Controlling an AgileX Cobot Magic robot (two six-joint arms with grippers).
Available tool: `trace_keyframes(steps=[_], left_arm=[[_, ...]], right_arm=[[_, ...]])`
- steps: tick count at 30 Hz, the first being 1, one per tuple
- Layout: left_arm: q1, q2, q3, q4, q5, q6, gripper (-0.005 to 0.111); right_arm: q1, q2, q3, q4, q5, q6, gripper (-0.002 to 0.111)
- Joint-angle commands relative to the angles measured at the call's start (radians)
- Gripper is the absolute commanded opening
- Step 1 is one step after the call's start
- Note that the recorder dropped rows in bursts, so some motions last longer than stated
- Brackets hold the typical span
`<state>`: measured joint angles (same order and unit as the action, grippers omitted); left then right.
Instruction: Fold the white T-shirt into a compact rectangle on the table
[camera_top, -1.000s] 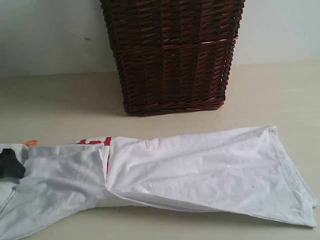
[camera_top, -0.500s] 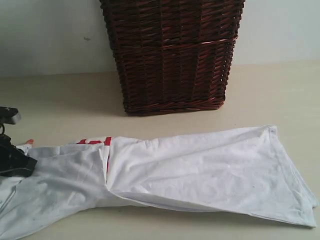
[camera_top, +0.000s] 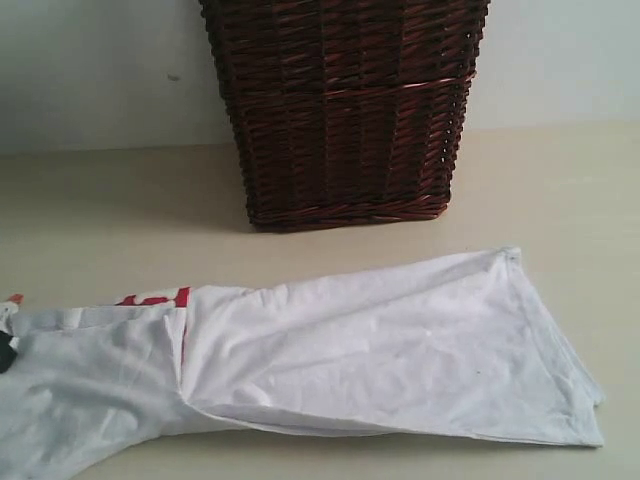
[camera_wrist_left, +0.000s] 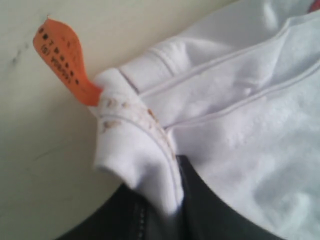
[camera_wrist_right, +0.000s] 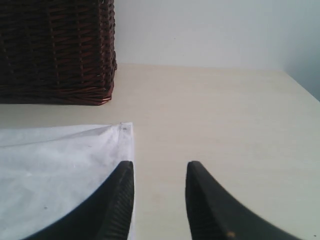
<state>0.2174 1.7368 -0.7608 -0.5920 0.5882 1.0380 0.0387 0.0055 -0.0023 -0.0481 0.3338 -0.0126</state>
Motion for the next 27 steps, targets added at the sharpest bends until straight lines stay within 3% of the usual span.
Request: trace_keyframes(steps=[1,11,17,21,27], left_arm=[[0.095,-0.012,0.004,0.111,0.003,0.002,0.000],[0.261,-0.017,-0.037,0.135,0.019,0.002,0.000],[0.357,-0.021,-0.111,-0.022,0.169,0.002,0.000],[0.363,-0.077,-0.151,-0.058,0.232,0.002,0.000],[0.363,-0.193,-0.264,-0.045,0.223,-0.024,0.000]], right_arm=[[-0.003,-0.005,0.002,-0.003,-0.007,-0.002,0.036],[-0.003,-0.005,0.002,-0.003,-0.007,-0.002,0.036],[-0.003,-0.005,0.002,-0.003,-0.007,-0.002,0.036],[-0.003,-0.005,0.002,-0.003,-0.007,-0.002,0.036],[-0.003,-0.005,0.002,-0.003,-0.007,-0.002,0.036]])
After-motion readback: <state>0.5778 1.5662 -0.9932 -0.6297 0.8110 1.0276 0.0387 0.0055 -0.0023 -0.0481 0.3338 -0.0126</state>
